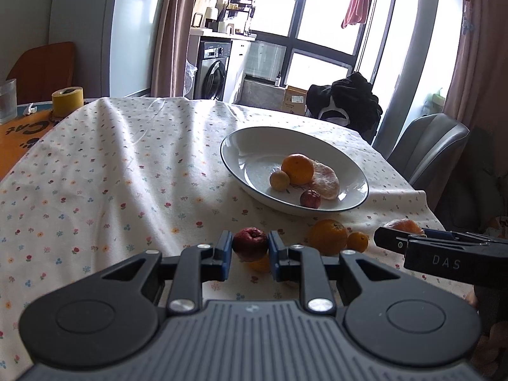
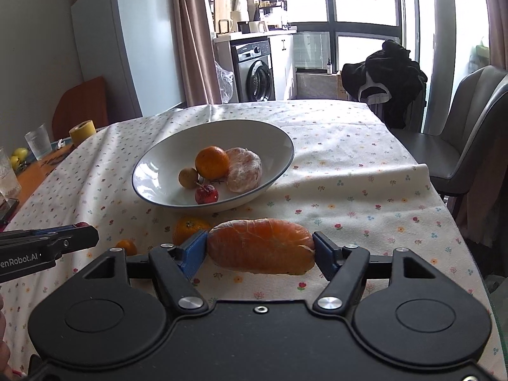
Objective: Organize fruits
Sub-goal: 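Carry the apple and the peeled orange with both tools over the white bowl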
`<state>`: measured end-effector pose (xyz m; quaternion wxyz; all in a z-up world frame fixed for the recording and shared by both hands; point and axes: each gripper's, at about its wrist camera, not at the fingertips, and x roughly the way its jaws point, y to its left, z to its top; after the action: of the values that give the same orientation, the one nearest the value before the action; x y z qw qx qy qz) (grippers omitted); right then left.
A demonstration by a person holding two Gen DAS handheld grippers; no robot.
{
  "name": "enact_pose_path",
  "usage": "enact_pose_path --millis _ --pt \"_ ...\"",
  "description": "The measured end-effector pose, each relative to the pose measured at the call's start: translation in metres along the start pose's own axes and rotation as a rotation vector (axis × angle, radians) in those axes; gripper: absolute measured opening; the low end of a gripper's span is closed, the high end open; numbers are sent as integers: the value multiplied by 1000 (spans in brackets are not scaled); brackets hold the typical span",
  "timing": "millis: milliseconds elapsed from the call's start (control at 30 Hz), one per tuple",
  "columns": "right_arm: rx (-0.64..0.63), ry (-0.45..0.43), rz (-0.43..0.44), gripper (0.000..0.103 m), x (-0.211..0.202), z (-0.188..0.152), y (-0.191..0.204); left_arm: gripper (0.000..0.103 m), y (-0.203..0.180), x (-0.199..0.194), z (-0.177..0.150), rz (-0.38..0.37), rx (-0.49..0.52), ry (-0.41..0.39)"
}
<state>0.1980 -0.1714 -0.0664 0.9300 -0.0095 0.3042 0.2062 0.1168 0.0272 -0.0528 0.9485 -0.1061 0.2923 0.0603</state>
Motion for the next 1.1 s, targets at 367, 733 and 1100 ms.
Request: enact_pose_path --millis 367,733,1100 --pt "6 -46 24 68 -1 21 -2 23 -9 3 19 -6 29 -34" --pt "1 -59 51 68 11 36 3 23 -13 19 37 -14 50 -44" --pt "6 -59 57 68 28 46 3 23 -18 43 49 -21 58 -28"
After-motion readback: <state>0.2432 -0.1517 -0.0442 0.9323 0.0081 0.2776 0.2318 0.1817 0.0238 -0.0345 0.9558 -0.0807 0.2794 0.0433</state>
